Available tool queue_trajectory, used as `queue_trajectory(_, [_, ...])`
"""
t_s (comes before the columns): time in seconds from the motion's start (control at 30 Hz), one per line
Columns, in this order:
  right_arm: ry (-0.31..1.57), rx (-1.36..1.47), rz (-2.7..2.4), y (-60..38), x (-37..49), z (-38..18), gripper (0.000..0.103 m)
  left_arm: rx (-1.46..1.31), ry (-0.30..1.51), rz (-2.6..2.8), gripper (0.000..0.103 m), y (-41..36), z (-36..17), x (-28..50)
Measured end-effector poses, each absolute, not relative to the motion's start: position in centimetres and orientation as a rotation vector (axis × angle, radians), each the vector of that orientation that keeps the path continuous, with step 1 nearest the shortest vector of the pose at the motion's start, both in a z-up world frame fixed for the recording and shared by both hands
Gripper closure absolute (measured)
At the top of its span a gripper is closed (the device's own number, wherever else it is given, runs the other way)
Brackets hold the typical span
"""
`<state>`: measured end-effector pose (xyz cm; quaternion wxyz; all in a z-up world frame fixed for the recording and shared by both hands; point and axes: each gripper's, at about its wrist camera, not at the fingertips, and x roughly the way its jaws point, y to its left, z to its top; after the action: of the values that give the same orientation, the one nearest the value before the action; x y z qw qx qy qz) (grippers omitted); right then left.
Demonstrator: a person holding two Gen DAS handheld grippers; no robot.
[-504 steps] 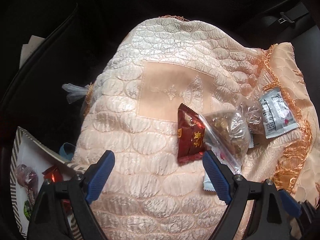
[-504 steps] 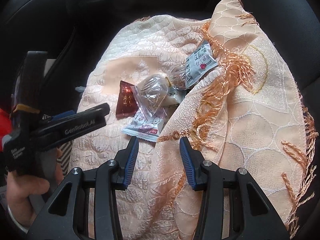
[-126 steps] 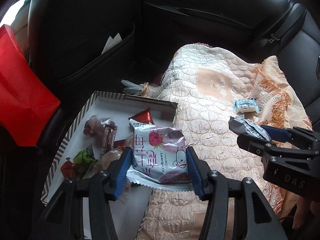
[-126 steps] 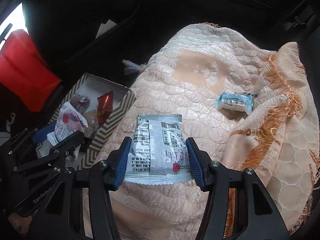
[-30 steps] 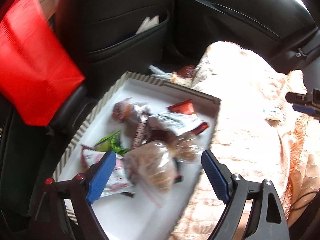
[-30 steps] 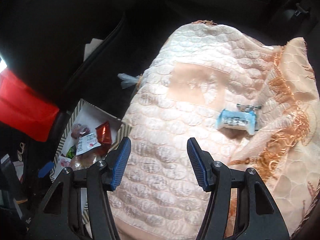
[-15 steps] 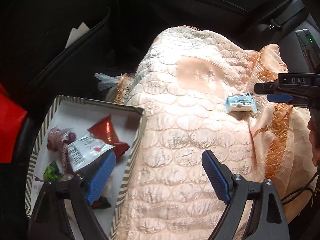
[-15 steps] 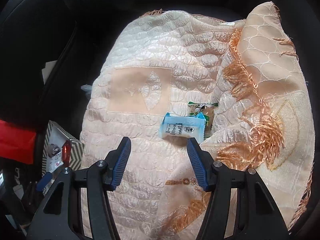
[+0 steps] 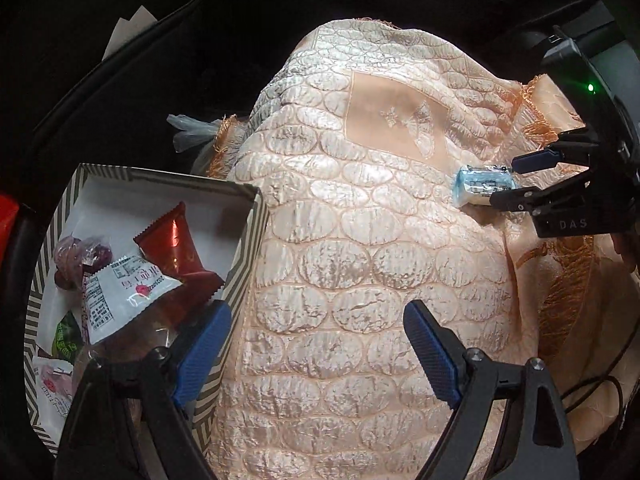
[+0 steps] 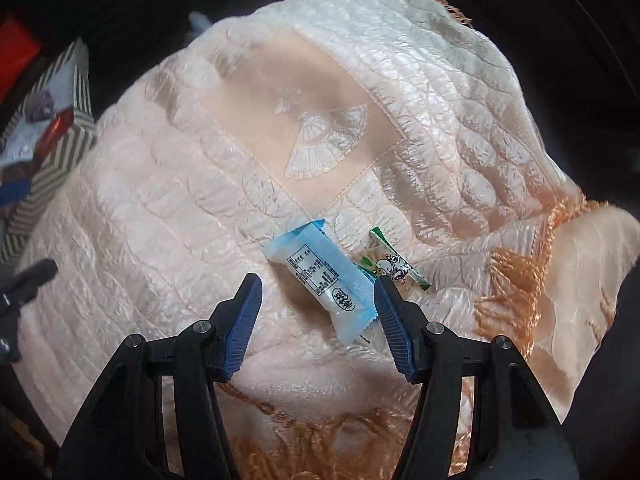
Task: Organize snacks
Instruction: 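Grasp the green-wrapped round cookie with left tool while right tool grasps the blue-white packet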
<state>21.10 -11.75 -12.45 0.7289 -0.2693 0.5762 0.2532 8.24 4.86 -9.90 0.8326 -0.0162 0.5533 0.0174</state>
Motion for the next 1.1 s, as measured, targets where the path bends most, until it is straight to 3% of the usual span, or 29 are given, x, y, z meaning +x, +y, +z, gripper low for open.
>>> queue_trajectory(0.27, [1.292, -0.776, 0.545, -11.1, 22.9, -15.8, 0.045, -0.002, 1.166, 0.026, 0.014, 3.8, -9.7, 9.2])
queue_trajectory(0.3, [1.292, -0.761, 0.539, -11.2, 23.1, -16.0, 0.06, 0.0, 1.168, 0.023, 0.014, 3.7, -9.8, 9.4])
queue_trajectory(0.33, [1.294, -0.752, 0.52, -11.2, 23.2, -16.2, 0.066, 0.001, 1.17, 0.02, 0.014, 3.6, -9.9, 9.6])
queue_trajectory(0.5, [1.245, -0.693, 0.46, -12.6, 22.7, -15.0, 0.069, -0.031, 1.179, -0.002, 0.014, 2.8, -10.3, 11.4])
queue_trajectory(0.87, [1.063, 0.115, 0.304, -23.3, 20.1, -7.3, 0.069, -0.236, 1.245, -0.129, 0.013, -3.4, -11.7, 19.4])
queue_trajectory(1.1, [1.006, 0.301, 0.295, -25.0, 18.8, -6.6, 0.069, -0.26, 1.33, -0.194, 0.014, -8.8, -14.9, 23.2])
